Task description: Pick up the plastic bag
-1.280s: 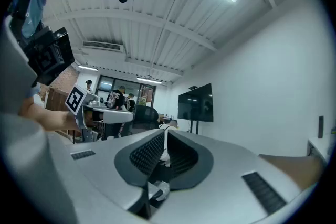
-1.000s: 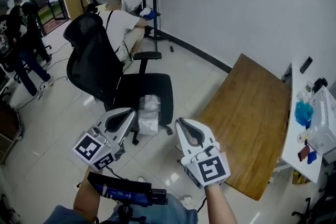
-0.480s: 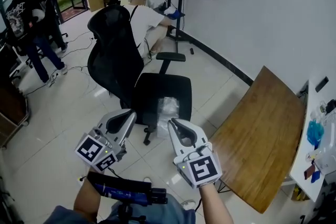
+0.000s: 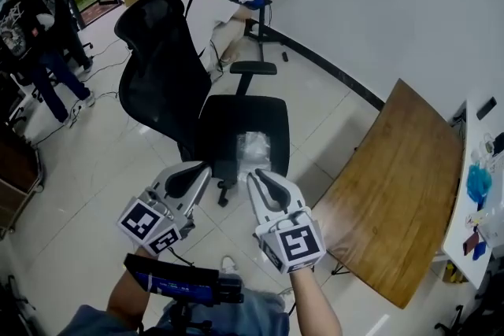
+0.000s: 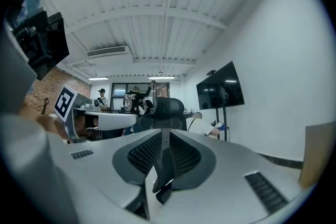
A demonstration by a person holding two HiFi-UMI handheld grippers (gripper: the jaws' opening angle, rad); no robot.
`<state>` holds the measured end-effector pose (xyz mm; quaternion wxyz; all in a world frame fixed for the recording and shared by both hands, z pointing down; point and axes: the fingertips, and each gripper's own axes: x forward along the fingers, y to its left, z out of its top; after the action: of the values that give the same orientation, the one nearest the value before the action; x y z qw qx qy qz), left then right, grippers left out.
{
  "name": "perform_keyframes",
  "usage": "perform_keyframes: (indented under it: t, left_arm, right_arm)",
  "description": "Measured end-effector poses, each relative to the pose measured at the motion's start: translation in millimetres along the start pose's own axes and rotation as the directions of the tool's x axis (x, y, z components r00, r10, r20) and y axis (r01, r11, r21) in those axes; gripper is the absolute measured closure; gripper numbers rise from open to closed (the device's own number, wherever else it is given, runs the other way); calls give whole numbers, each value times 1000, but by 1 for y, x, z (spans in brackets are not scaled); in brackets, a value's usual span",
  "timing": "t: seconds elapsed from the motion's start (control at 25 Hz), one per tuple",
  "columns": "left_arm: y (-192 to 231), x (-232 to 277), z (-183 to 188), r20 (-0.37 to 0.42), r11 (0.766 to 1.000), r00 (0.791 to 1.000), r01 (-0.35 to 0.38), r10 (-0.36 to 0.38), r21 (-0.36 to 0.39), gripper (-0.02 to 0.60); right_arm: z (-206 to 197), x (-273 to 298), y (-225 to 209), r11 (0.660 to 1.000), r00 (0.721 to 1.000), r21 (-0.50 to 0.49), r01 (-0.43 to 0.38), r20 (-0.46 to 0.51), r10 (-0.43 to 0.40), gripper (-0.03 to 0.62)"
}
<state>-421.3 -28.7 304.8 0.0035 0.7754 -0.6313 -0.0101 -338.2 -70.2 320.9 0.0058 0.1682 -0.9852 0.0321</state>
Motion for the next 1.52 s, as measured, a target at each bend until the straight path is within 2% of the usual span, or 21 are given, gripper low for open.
perform_keyframes:
  t: [0.12, 0.24, 0.32, 0.64, 0.96, 1.32, 1.44, 1.52]
  left_arm:
    - [-5, 12, -16, -25, 999, 999, 44, -44, -5, 558]
    - [-6, 26, -29, -17, 998, 998, 59, -59, -32, 558]
    - [-3, 33, -42, -23, 996, 998, 63, -65, -61, 561]
    - [-1, 62, -119, -115, 984, 987, 94, -112, -153, 577]
    - [-11, 89, -192, -203, 971, 963, 141, -180, -193, 577]
    - [-23, 91, -244, -273, 959, 935, 165, -226, -230, 577]
    - [-28, 95, -254, -280, 955, 929, 178, -243, -238, 577]
    - [-32, 99, -258, -282, 953, 926, 187, -252, -239, 577]
  right_arm:
    - [-20, 8, -11, 997, 999, 65, 45, 19, -46, 530]
    - [-42, 15, -21, 991, 996, 106, 79, 25, -82, 530]
    - [-58, 18, -28, 985, 994, 141, 104, 19, -108, 504]
    - [-149, 22, -52, 933, 978, 295, 208, -48, -203, 499]
    - [-235, 21, -71, 891, 946, 320, 323, -137, -294, 490]
    - [-302, 5, -86, 816, 903, 387, 429, -206, -377, 480]
    - [-321, 2, -92, 786, 891, 418, 455, -223, -396, 438]
    - [-336, 1, -98, 752, 880, 456, 475, -239, -411, 412]
